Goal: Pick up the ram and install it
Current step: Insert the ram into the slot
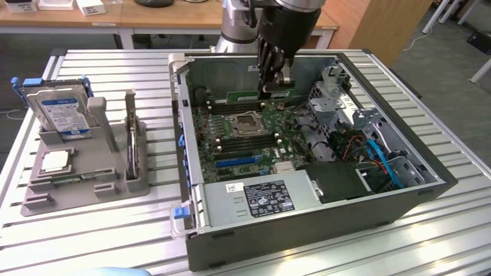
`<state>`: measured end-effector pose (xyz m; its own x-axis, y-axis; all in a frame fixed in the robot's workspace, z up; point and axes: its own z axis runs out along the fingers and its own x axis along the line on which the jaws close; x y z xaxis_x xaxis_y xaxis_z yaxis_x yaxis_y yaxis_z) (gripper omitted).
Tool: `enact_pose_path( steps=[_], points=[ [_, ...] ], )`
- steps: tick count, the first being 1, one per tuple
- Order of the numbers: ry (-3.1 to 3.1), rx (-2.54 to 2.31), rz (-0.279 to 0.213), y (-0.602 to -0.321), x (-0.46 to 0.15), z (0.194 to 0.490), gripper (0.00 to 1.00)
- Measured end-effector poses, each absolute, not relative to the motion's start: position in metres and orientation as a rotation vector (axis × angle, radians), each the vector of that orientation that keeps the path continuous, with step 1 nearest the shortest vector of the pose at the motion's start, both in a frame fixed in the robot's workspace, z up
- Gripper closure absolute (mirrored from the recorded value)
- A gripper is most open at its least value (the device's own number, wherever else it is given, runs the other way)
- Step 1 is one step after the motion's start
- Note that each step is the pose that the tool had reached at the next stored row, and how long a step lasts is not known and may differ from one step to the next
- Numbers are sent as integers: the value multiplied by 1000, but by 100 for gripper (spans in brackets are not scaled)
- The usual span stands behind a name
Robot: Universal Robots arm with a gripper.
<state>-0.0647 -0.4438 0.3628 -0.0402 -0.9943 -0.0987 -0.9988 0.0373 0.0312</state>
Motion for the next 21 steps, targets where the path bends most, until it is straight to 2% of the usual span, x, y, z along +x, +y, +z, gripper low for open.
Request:
enact_pose_path(
  steps=[21],
  points=[
    [2226,-2142,140,-431,-63,342,87]
  ],
)
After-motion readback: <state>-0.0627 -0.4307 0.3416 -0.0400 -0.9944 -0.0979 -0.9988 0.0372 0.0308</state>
